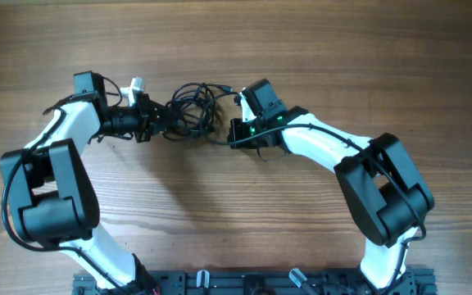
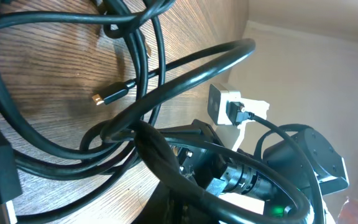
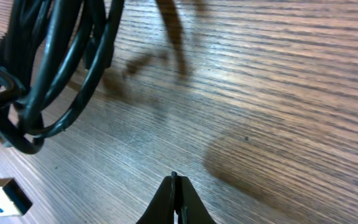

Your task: Untangle cables

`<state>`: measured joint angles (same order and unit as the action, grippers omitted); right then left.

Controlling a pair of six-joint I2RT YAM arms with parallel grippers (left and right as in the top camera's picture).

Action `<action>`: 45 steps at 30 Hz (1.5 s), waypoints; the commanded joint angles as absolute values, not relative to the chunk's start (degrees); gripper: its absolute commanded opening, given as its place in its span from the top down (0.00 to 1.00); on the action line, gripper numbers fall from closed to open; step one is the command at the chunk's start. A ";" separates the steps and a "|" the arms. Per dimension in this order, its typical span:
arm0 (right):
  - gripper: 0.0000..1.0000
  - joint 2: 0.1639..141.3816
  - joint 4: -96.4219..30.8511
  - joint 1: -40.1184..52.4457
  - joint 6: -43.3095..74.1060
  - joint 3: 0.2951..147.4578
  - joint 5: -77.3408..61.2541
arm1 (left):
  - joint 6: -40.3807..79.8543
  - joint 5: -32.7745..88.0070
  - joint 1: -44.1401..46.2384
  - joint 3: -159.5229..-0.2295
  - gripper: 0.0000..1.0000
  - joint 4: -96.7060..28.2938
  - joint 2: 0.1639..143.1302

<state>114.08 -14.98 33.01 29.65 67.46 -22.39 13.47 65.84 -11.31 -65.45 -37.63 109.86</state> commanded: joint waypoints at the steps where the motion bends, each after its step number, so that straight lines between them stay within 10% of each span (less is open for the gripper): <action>1: 0.95 114.98 -15.05 32.99 28.47 67.00 -22.98 | 10.68 66.37 -9.85 -66.19 0.96 -37.87 109.51; 3: 0.80 114.98 -15.09 32.80 28.38 67.00 -24.27 | 9.85 65.71 -8.34 -66.19 0.94 -37.69 109.51; 9: 0.72 114.98 -15.79 31.94 28.29 67.00 -24.10 | 9.72 55.44 -4.43 -66.22 0.25 -34.94 109.51; 14: 0.65 114.98 -18.04 31.88 28.23 67.00 -21.76 | 9.85 55.44 -2.74 -66.30 0.04 -34.09 109.51; 22: 0.58 105.41 -24.21 31.99 28.62 71.26 -33.15 | 9.19 54.70 -8.62 -66.65 0.09 -34.52 107.24; 28: 0.59 106.76 -22.63 39.51 35.77 70.48 -21.06 | 18.41 33.34 -9.10 -66.65 0.54 -34.50 107.26; 37: 0.61 115.02 -11.57 45.15 49.84 70.46 -9.52 | 25.19 19.40 -1.19 -66.65 0.54 -30.65 108.77; 45: 0.68 117.45 -8.08 45.10 52.95 70.41 -3.38 | 28.14 15.09 1.80 -66.63 0.81 -30.63 108.79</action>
